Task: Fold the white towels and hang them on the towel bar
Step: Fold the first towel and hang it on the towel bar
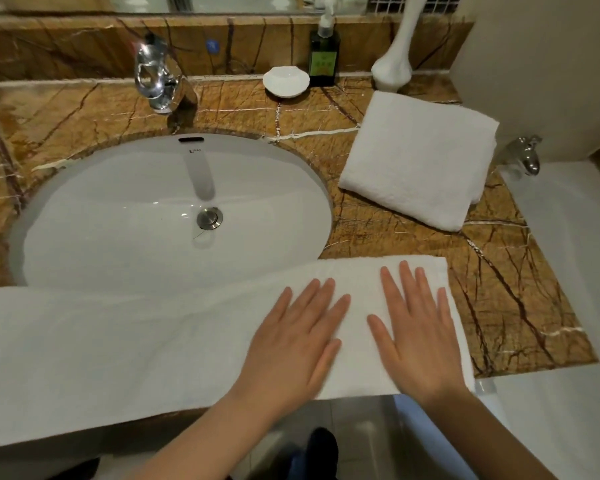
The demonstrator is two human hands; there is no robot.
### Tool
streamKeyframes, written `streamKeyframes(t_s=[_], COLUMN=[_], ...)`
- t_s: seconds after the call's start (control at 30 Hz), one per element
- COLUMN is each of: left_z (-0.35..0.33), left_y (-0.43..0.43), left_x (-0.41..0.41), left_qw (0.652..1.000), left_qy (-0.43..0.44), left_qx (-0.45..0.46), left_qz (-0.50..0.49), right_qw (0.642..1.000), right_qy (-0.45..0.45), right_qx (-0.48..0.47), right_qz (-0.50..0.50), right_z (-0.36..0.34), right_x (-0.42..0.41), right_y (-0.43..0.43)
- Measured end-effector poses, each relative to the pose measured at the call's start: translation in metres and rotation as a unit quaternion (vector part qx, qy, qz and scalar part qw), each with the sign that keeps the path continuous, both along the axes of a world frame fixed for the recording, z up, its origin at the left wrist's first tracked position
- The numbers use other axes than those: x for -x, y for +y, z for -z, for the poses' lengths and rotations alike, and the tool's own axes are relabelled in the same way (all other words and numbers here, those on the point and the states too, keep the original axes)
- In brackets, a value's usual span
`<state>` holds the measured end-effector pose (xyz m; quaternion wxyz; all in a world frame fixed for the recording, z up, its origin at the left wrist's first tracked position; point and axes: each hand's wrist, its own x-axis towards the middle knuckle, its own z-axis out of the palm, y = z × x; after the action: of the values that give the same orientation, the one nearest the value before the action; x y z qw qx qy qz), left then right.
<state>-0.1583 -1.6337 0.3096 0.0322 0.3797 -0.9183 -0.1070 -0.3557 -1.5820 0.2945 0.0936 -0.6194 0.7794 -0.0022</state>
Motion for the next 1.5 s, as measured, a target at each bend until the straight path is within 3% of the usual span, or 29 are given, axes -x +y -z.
streamKeyframes(t_s=[0.27, 0.37, 0.57, 0.7, 0.87, 1.03, 1.17, 1.33, 1.5], left_z=[0.008, 0.015, 0.009, -0.004, -0.006, 0.009, 0.013, 0.006, 0.003], left_y=[-0.021, -0.019, -0.025, -0.046, -0.070, -0.060, -0.062, -0.061, -0.038], left_x=[-0.091, -0.094, -0.086, -0.138, -0.234, -0.281, -0.307, -0.298, -0.254], left_qw=[0.977, 0.976, 0.986, 0.977, 0.956, 0.968, 0.958, 0.953, 0.966], left_qy=[-0.060, -0.061, 0.022, 0.043, -0.015, -0.076, -0.069, -0.064, -0.021], left_qx=[-0.041, -0.058, -0.075, -0.038, -0.042, -0.055, -0.046, -0.029, -0.033], left_qz=[-0.199, -0.199, -0.147, -0.205, -0.289, -0.232, -0.276, -0.294, -0.256], right_qw=[0.997, 0.999, 1.000, 0.996, 0.981, 0.985, 0.989, 0.993, 0.983], right_qy=[-0.047, -0.024, -0.011, -0.043, -0.058, -0.040, -0.017, -0.019, -0.101], right_qx=[0.022, 0.018, -0.003, 0.024, -0.018, -0.031, -0.035, -0.017, 0.029], right_qz=[-0.049, -0.036, -0.010, -0.076, -0.186, -0.167, -0.146, -0.115, -0.154], right_z=[-0.002, 0.004, -0.005, -0.019, -0.013, -0.004, -0.002, -0.005, -0.016], right_x=[-0.042, -0.035, -0.021, -0.071, -0.143, -0.147, -0.147, -0.159, -0.222], right_y=[-0.015, -0.015, -0.018, -0.030, -0.044, -0.036, -0.027, -0.027, -0.042])
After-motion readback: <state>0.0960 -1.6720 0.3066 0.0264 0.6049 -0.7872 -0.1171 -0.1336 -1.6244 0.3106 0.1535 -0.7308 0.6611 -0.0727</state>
